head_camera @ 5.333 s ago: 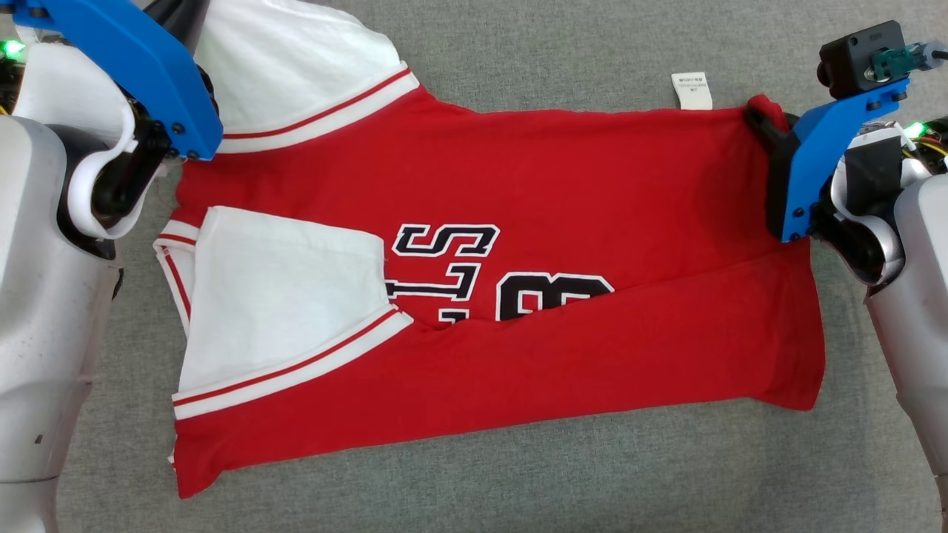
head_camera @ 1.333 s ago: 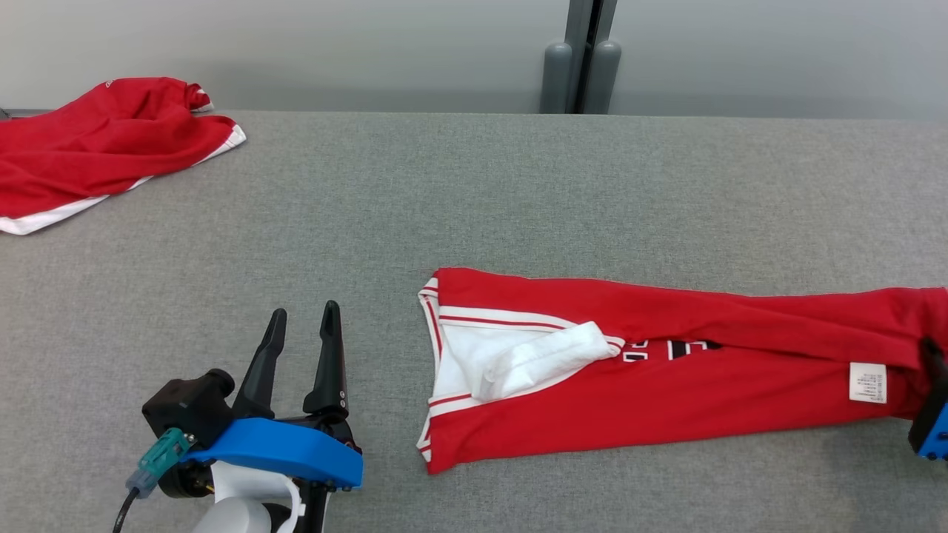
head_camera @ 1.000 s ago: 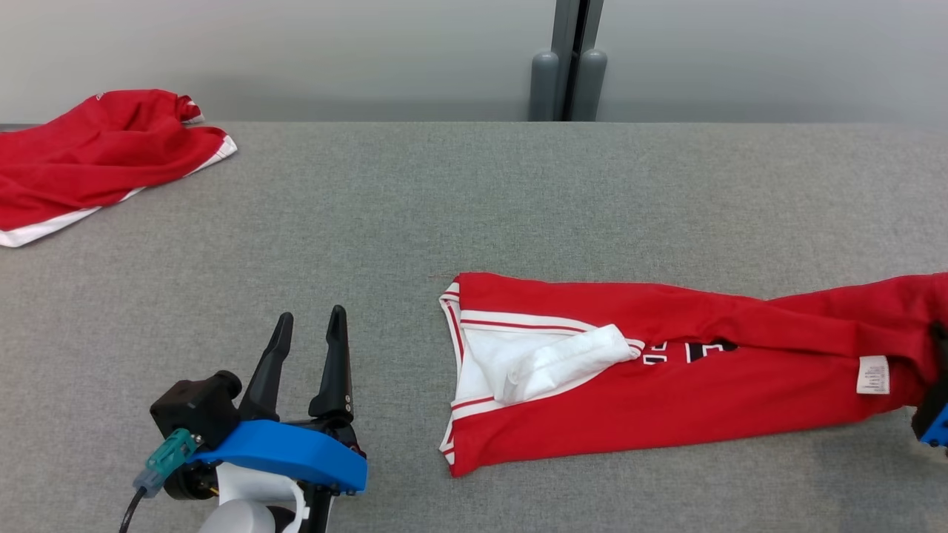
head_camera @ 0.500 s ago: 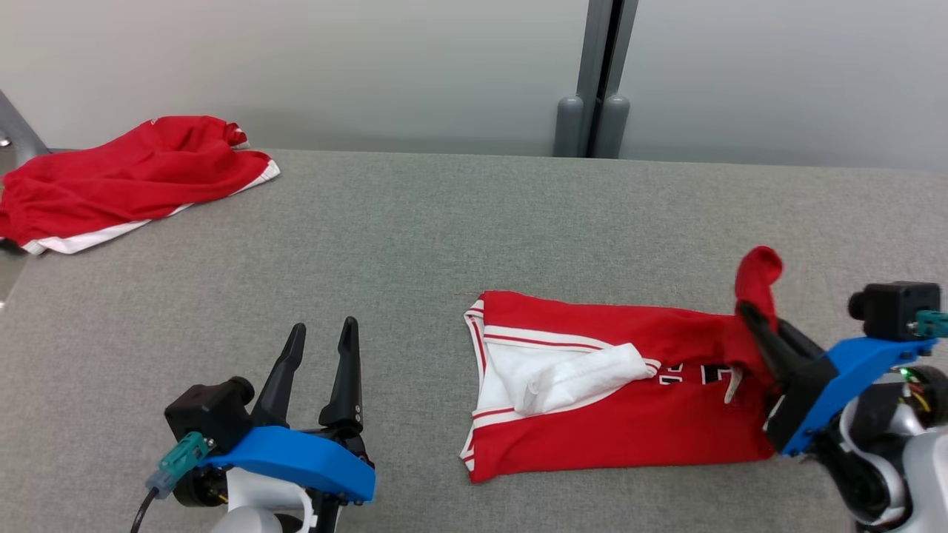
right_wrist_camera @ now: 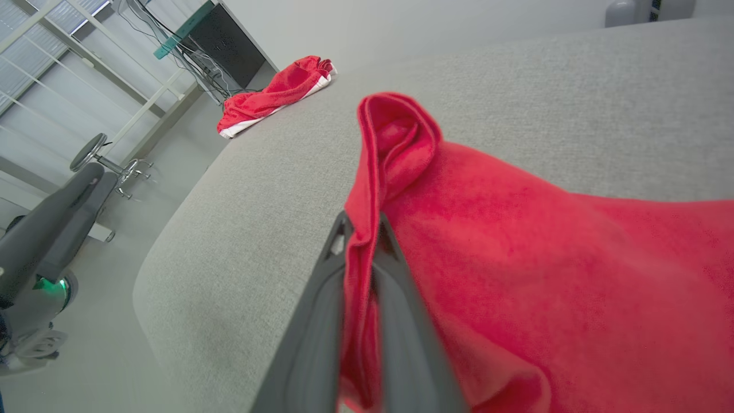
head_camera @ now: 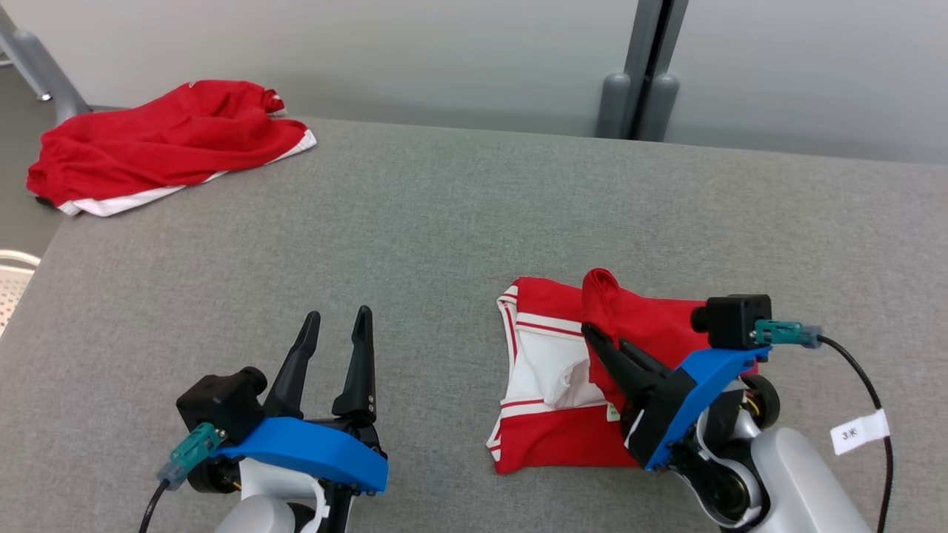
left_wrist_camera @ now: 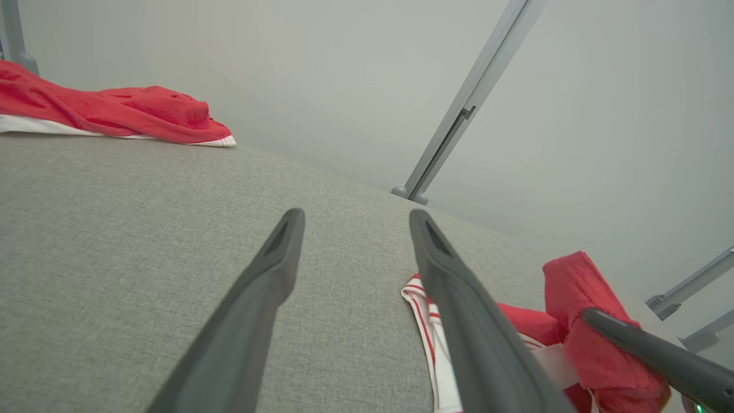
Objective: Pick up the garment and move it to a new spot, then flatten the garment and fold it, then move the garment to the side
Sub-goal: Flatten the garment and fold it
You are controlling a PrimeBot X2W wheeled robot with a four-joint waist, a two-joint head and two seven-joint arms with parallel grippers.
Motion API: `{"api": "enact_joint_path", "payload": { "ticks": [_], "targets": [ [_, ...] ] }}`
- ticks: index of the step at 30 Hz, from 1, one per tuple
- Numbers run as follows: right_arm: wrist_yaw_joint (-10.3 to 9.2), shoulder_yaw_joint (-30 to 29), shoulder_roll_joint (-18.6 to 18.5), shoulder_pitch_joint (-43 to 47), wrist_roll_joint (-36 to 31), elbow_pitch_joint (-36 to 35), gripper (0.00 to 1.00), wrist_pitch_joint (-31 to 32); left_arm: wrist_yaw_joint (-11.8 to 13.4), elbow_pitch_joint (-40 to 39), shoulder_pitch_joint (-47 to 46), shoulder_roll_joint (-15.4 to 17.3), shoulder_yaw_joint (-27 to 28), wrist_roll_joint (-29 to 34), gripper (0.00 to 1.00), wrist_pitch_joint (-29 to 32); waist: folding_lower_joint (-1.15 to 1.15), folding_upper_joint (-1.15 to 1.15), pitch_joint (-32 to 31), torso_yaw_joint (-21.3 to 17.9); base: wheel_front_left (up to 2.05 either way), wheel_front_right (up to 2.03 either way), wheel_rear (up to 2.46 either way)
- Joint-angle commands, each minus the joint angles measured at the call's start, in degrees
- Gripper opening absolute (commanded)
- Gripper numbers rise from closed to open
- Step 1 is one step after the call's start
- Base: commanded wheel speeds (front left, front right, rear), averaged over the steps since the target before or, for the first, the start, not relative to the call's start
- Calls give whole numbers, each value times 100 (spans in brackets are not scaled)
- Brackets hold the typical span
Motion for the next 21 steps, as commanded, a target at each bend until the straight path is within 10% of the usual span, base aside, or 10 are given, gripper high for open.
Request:
{"api": "enact_joint_path", "payload": {
  "ticks": [1, 8, 11, 12, 13, 21],
  "targets": [
    [2, 85, 28, -196, 44, 197, 0, -131, -22, 22, -92, -33, 6, -10, 100, -42, 0, 0, 77, 72, 0, 0, 0],
    [2, 556, 47, -685, 357, 1050, 0, -538, -59, 150, -186, -90, -10, -32, 100, -121, 0, 0, 172, 173, 0, 0, 0],
    [2, 787, 43, -870, 490, 1420, 41, -647, -77, 203, -225, -107, -34, -62, 100, -93, 0, 0, 186, 191, 0, 0, 0],
    [2, 861, 44, -932, 527, 1529, 87, -691, -82, 221, -238, -113, -40, -67, 100, -97, 0, 0, 187, 195, 0, 0, 0],
    [2, 934, 45, -994, 562, 1622, 100, -755, -88, 238, -245, -119, -45, -70, 100, -100, 0, 0, 187, 197, 0, 0, 0],
    [2, 1316, 40, -1347, 767, 1849, 100, -1317, -95, 291, -252, -134, -41, -74, 100, -171, 0, 0, 176, 124, 0, 0, 0]
  ]
}}
